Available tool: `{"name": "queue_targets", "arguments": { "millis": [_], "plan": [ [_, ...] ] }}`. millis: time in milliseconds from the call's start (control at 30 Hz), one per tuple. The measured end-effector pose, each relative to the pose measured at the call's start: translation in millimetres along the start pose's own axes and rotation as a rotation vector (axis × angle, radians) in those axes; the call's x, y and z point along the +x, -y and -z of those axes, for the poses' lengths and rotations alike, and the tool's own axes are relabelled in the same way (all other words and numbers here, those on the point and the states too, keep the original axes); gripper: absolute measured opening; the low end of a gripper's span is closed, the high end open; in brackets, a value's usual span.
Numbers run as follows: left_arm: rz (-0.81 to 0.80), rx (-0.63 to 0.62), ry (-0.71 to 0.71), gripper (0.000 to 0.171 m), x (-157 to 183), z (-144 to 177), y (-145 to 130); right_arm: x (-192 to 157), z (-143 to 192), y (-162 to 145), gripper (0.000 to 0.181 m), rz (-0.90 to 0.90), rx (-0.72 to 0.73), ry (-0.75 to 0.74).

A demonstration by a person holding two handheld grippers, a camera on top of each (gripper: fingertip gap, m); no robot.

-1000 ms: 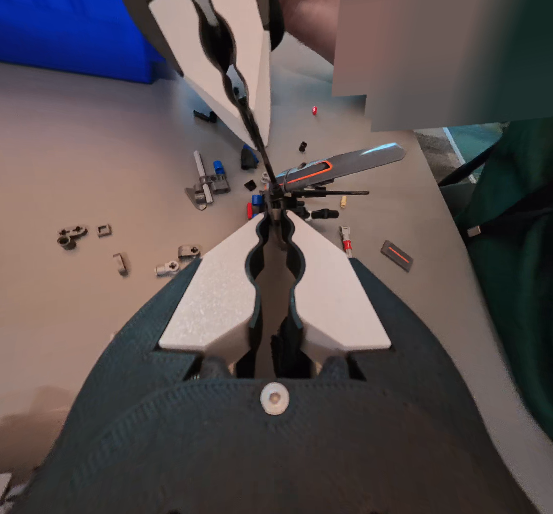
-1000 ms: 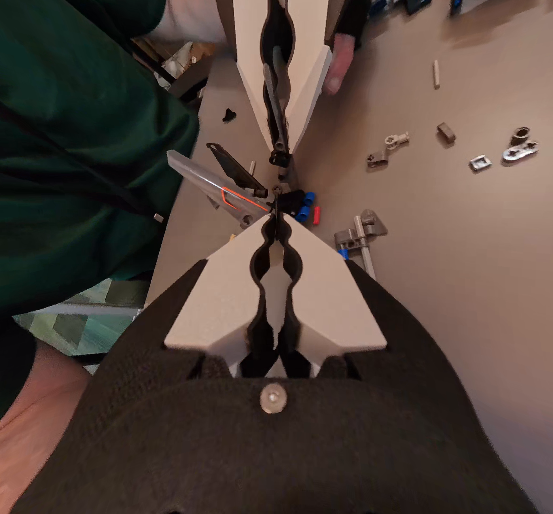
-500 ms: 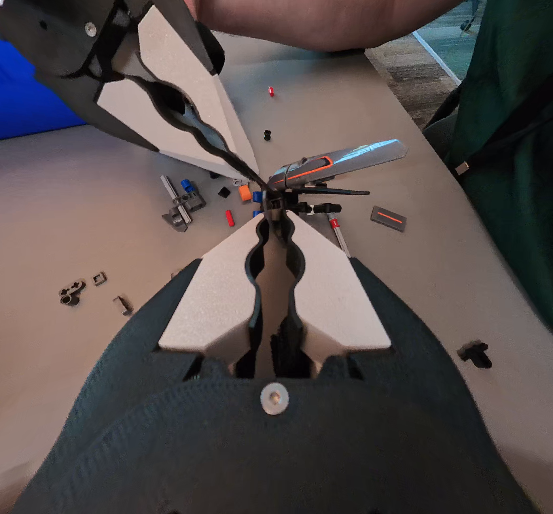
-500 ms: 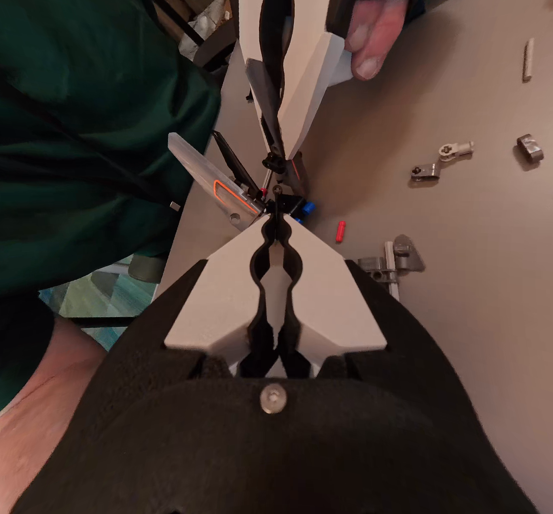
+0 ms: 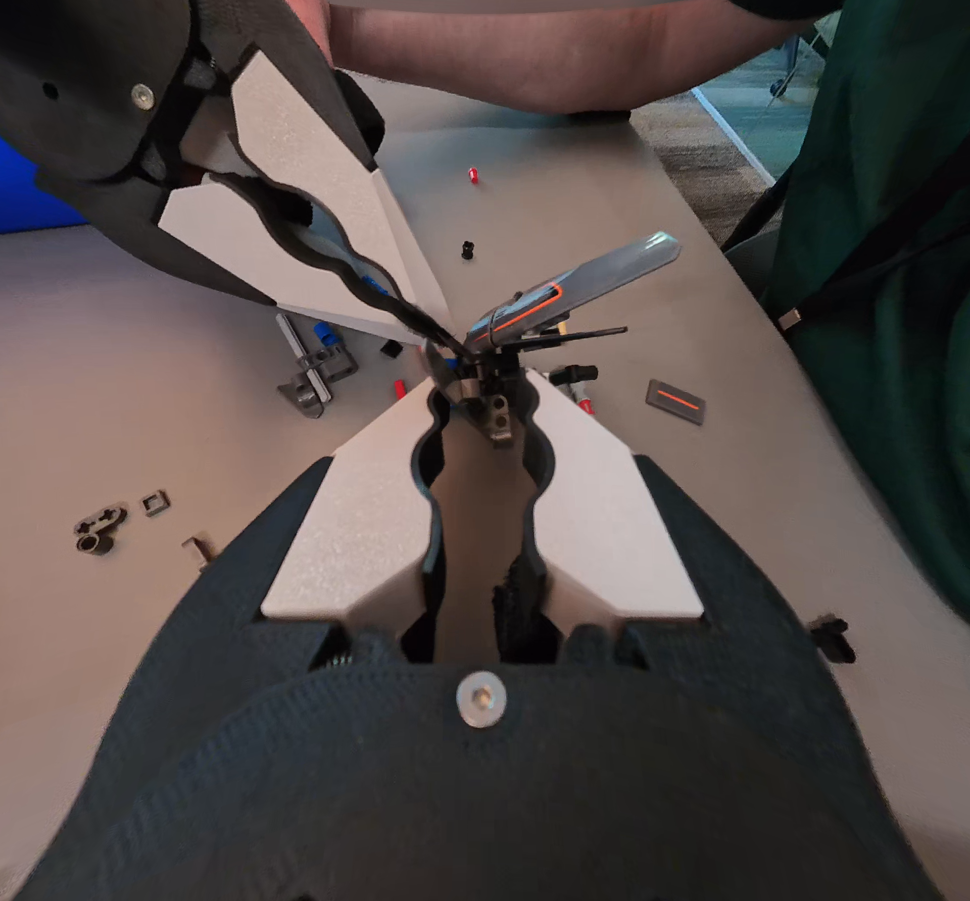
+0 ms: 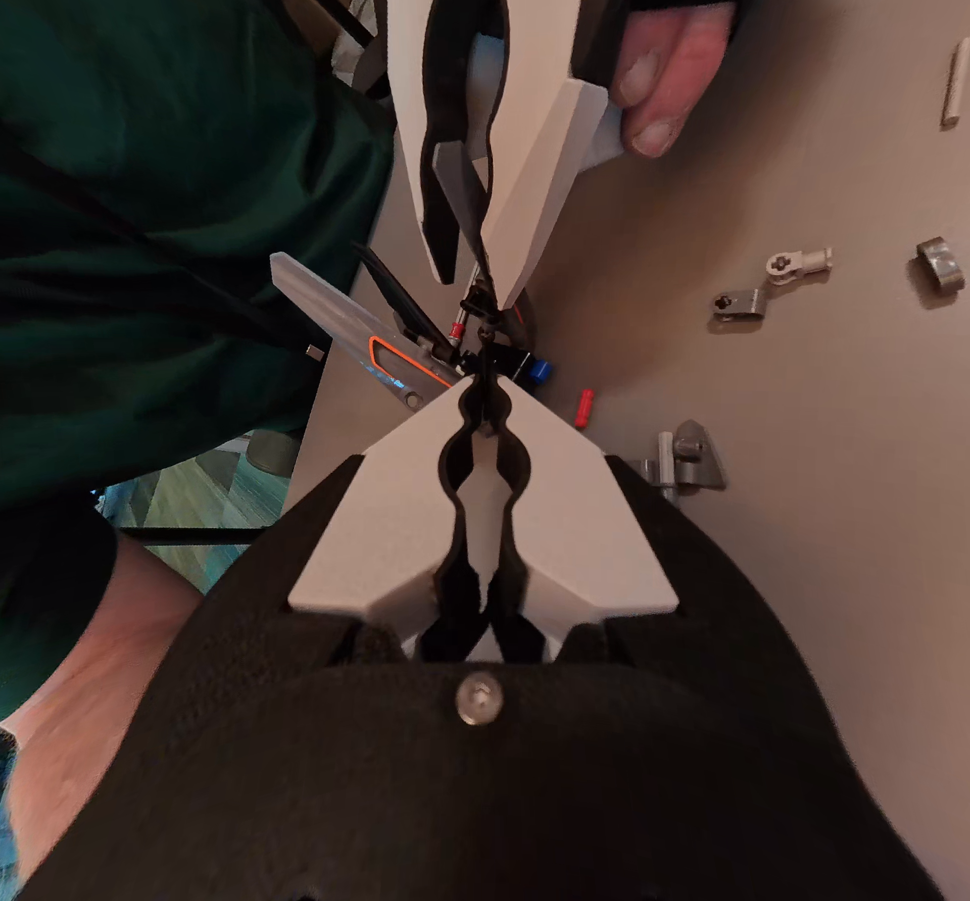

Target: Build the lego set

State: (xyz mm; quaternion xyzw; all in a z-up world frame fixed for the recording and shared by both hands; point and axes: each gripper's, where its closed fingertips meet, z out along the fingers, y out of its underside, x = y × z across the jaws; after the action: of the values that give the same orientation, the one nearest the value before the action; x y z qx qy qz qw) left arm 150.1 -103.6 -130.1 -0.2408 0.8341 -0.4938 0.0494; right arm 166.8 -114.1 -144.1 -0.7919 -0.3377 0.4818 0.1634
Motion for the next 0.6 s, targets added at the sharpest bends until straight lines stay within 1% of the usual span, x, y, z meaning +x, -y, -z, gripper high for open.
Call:
{"name": "queue_targets", "arguments": {
  "millis": [167,367,500,600],
  "plan": [
    [0.040,-0.028,0.016,0.026,-5.5,-4.6,-5.8,1.7,1.5,-2.3,0.000,-0.001,0.018,-0.007],
    [0.091,-0.014,-0.008,0.021,-8.1,-5.8,-3.0,1.4,-0.2,-1.2,0.000,0.015,0.029,0.001],
    [0.091,-0.005,-0.026,0.014,-4.4,-6.4,-1.5,-0.3,1.8,1.7,0.000,0.018,0.048,0.011],
    [0.087,-0.008,-0.031,0.014,-3.4,-7.2,-1.3,-0.7,2.4,2.2,0.000,0.020,0.053,0.016]
  ]
}}
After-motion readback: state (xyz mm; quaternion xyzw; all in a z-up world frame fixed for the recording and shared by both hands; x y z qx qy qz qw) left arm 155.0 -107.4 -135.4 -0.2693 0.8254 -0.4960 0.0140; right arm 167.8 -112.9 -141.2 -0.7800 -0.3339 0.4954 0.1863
